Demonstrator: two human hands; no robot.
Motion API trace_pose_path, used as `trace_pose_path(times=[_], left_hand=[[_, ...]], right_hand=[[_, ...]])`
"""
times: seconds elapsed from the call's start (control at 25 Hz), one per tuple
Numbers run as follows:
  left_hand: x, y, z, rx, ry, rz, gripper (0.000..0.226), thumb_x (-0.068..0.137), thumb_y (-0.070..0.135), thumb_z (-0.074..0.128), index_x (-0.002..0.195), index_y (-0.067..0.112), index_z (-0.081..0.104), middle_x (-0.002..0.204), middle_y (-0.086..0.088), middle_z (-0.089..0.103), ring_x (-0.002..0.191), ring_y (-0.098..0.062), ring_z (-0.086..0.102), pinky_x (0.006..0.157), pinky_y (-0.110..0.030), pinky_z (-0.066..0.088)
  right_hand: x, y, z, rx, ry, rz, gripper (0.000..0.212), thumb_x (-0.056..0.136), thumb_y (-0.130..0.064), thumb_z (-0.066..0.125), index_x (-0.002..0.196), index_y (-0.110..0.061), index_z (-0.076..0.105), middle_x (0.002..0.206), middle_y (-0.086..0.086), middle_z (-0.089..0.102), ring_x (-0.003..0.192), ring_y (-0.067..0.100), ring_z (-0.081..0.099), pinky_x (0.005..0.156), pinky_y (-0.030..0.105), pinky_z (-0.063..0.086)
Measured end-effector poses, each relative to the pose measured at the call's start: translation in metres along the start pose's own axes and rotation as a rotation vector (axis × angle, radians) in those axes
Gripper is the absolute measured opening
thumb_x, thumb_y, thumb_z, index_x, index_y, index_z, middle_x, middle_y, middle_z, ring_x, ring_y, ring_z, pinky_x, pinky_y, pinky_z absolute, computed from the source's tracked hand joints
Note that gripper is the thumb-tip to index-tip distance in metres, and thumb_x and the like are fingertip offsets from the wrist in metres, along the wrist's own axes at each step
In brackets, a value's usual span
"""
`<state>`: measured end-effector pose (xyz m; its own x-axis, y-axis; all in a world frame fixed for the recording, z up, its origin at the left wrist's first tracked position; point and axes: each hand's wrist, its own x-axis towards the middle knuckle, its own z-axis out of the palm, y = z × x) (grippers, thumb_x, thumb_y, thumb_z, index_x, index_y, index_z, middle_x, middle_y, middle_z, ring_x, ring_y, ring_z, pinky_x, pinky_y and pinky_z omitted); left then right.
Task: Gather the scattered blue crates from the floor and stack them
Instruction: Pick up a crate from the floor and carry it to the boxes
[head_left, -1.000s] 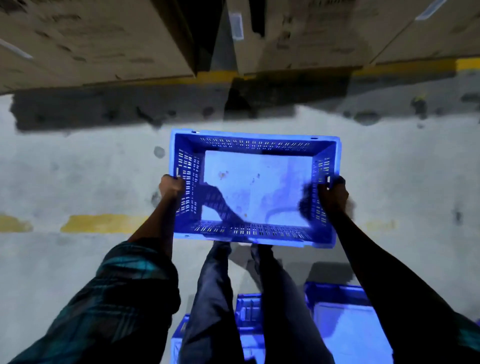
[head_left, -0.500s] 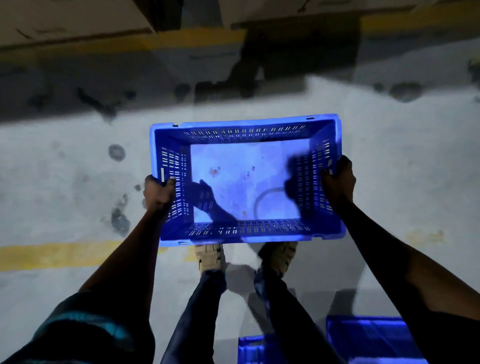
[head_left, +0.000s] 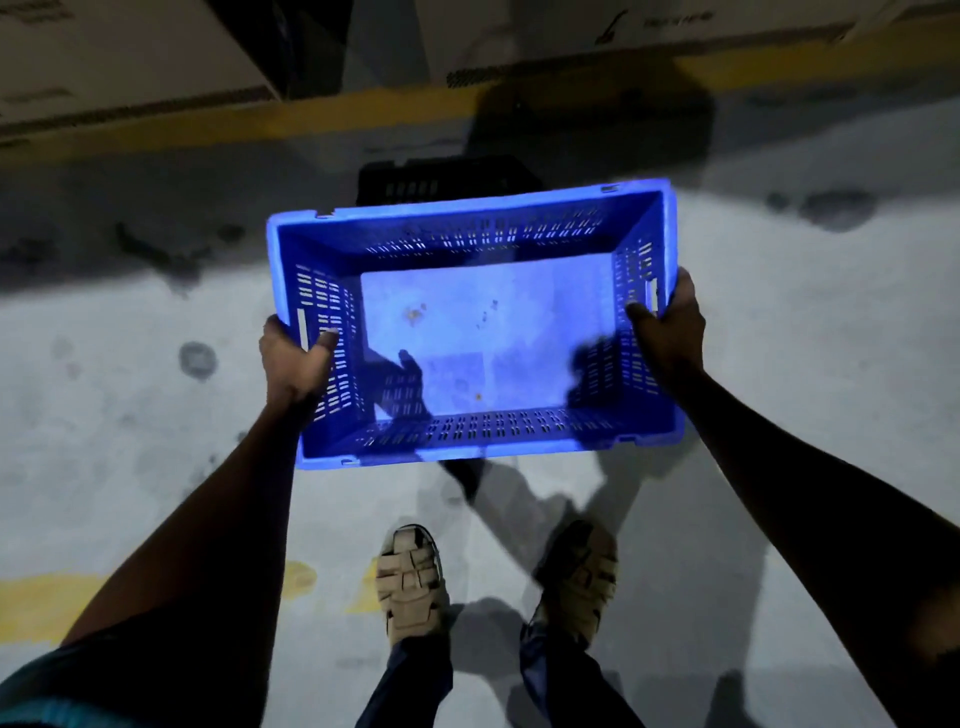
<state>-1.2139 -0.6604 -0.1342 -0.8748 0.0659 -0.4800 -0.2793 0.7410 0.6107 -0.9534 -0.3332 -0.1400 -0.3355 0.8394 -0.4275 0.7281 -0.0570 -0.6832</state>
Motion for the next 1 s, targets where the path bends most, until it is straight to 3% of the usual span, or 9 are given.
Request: trace_pose_path(times=[0.12, 0.28, 0.4, 0.48, 0.6, 0.68, 0.84, 0.92, 1.0], left_hand=[[0.001, -0.009, 0.006, -0.005, -0.099, -0.009, 0.050, 0.082, 0.021, 0.073, 0.126, 0.012, 0.051, 0.122, -0.008, 0.066, 0.097, -0.024, 0.066, 0.084, -0.035, 0.052], [0.010, -0.024, 0.014, 0.009, -0.115, -0.022, 0.043, 0.081, 0.027, 0.072, 0.117, 0.020, 0.050, 0.117, -0.003, 0.067, 0.097, -0.027, 0.068, 0.088, -0.042, 0.055], [0.011, -0.022, 0.018, 0.061, -0.125, -0.018, 0.055, 0.075, 0.030, 0.075, 0.120, 0.015, 0.048, 0.122, -0.009, 0.064, 0.101, -0.029, 0.066, 0.089, -0.043, 0.054], [0.006, -0.021, 0.023, 0.225, -0.111, 0.057, 0.073, 0.071, 0.037, 0.076, 0.131, 0.010, 0.044, 0.133, -0.015, 0.056, 0.117, -0.035, 0.058, 0.100, -0.049, 0.048], [-0.022, 0.000, 0.032, 0.513, -0.100, 0.186, 0.088, 0.084, 0.035, 0.072, 0.152, 0.002, 0.024, 0.158, -0.021, 0.024, 0.144, -0.038, 0.027, 0.115, -0.052, 0.031], [-0.051, 0.028, 0.034, 0.546, -0.125, 0.263, 0.087, 0.088, 0.034, 0.068, 0.154, 0.003, 0.021, 0.162, -0.022, 0.014, 0.149, -0.037, 0.018, 0.117, -0.051, 0.026], [-0.105, 0.085, 0.021, 0.510, -0.196, 0.349, 0.081, 0.091, 0.031, 0.066, 0.154, 0.006, 0.023, 0.163, -0.019, 0.014, 0.151, -0.035, 0.016, 0.116, -0.051, 0.025], [-0.141, 0.120, 0.002, 0.465, -0.226, 0.396, 0.077, 0.092, 0.031, 0.065, 0.153, 0.006, 0.026, 0.162, -0.018, 0.018, 0.150, -0.034, 0.018, 0.115, -0.052, 0.027], [-0.182, 0.152, -0.025, 0.402, -0.263, 0.417, 0.073, 0.093, 0.032, 0.064, 0.152, 0.007, 0.029, 0.161, -0.017, 0.024, 0.149, -0.033, 0.022, 0.115, -0.052, 0.028]], right_hand=[[0.003, 0.013, -0.001, 0.082, -0.101, 0.057, 0.066, 0.066, -0.028, 0.061, 0.131, -0.022, 0.050, 0.115, 0.003, 0.067, 0.107, 0.027, 0.062, 0.094, 0.038, 0.048], [0.023, 0.037, 0.001, 0.175, -0.259, 0.065, 0.063, 0.057, -0.020, 0.066, 0.118, -0.031, 0.056, 0.109, 0.004, 0.069, 0.104, 0.034, 0.064, 0.096, 0.056, 0.049], [0.022, 0.027, 0.000, 0.197, -0.273, 0.118, 0.062, 0.058, -0.014, 0.063, 0.119, -0.024, 0.054, 0.102, -0.001, 0.067, 0.091, 0.023, 0.063, 0.087, 0.043, 0.050], [0.018, 0.021, 0.000, 0.125, -0.251, 0.095, 0.062, 0.059, -0.020, 0.063, 0.120, -0.022, 0.053, 0.107, 0.000, 0.067, 0.094, 0.021, 0.062, 0.086, 0.038, 0.049], [0.006, 0.015, 0.003, -0.064, -0.205, -0.055, 0.078, 0.061, -0.039, 0.061, 0.133, -0.011, 0.050, 0.133, 0.013, 0.058, 0.122, 0.029, 0.056, 0.104, 0.041, 0.044], [-0.017, -0.004, -0.004, -0.105, -0.151, -0.104, 0.073, 0.071, -0.029, 0.063, 0.138, -0.004, 0.048, 0.139, 0.019, 0.053, 0.130, 0.033, 0.050, 0.107, 0.036, 0.038], [-0.075, -0.056, -0.039, -0.037, -0.037, -0.205, 0.061, 0.079, -0.010, 0.058, 0.135, 0.009, 0.047, 0.133, 0.031, 0.054, 0.124, 0.040, 0.050, 0.101, 0.029, 0.033], [-0.115, -0.085, -0.071, -0.024, 0.035, -0.258, 0.056, 0.080, -0.004, 0.059, 0.131, 0.014, 0.048, 0.129, 0.034, 0.055, 0.121, 0.042, 0.052, 0.100, 0.018, 0.029], [-0.157, -0.111, -0.104, -0.004, 0.103, -0.283, 0.053, 0.080, -0.004, 0.058, 0.129, 0.016, 0.049, 0.127, 0.035, 0.056, 0.120, 0.041, 0.053, 0.103, 0.018, 0.028]])
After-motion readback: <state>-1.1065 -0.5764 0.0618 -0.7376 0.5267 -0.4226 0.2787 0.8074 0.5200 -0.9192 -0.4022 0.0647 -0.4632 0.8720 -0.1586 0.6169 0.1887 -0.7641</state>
